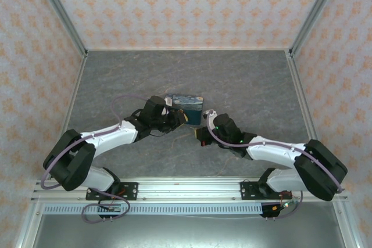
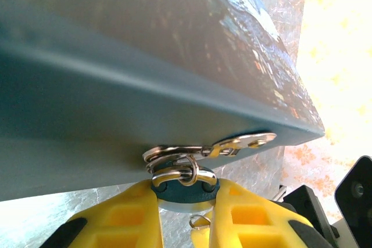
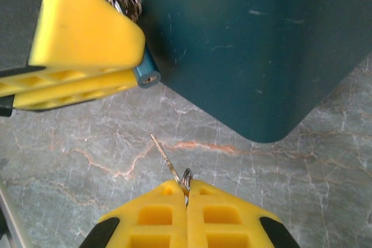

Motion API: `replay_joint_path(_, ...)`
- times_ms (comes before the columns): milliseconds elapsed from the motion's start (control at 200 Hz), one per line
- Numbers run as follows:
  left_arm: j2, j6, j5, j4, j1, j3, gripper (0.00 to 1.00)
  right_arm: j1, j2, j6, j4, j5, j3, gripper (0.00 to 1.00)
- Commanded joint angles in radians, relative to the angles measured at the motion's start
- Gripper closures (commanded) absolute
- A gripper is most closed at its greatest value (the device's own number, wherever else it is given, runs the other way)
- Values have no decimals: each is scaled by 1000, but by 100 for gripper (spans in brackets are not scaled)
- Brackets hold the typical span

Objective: Unlock the padlock with the key

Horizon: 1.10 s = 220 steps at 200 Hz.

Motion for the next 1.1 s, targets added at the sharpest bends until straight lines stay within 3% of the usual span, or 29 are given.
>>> replay_joint_path(0, -38, -31, -21, 9, -5, 41, 81, 9, 16, -15, 79, 62, 28, 100)
replay_joint_path(540, -53, -30, -36, -32, -5, 59, 82, 20, 80, -8, 173, 69, 47, 100)
replay_joint_path(1096, -65, -15, -52, -64, -5, 60, 82, 42, 105, 0, 144, 132, 70, 100)
